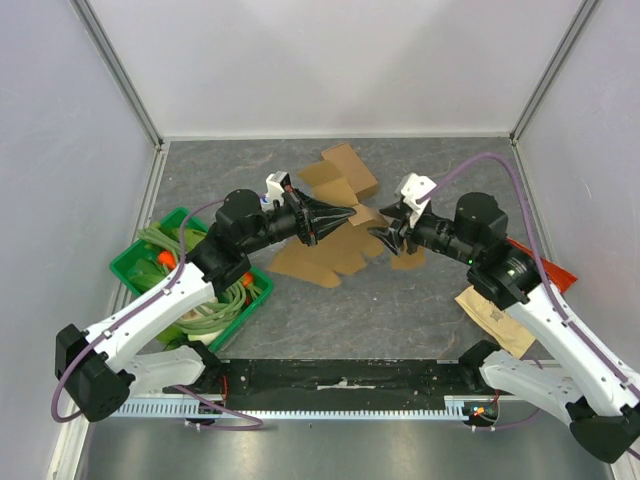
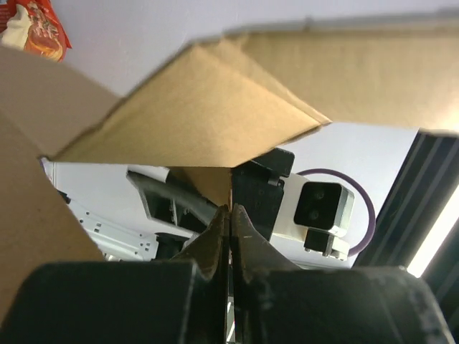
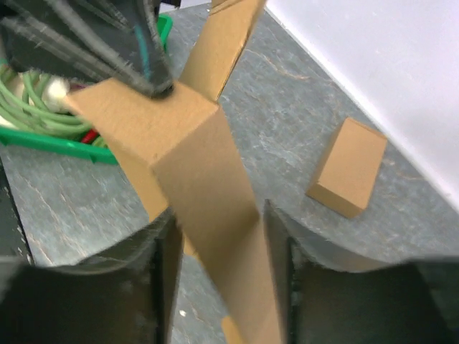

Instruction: Fold the paper box

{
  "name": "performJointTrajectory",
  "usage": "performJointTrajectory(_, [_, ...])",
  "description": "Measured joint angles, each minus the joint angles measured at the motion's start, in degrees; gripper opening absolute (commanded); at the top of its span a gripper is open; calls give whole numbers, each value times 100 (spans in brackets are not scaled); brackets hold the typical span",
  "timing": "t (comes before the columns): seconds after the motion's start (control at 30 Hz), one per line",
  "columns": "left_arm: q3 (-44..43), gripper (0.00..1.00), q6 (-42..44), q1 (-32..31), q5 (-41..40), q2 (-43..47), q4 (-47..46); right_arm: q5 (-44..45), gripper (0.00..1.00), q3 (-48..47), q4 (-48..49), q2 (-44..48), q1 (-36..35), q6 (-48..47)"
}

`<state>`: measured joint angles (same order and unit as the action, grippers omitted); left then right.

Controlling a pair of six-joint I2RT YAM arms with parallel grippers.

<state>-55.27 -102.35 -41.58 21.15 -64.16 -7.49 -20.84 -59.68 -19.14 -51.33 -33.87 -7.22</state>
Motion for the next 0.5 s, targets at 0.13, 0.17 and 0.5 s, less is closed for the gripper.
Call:
performJointTrajectory(0.13, [59,2,-72,11,-7,70,11,321,18,37,417,-376,-166,214])
performJointTrajectory(0.17, [83,8,-74,28,-9,101,22,369,5,24,474,-463,-170,286])
performJointTrajectory(0.5, [210,65,1355,186,907,634,127,422,0,-678,-796,-748,-170,1108])
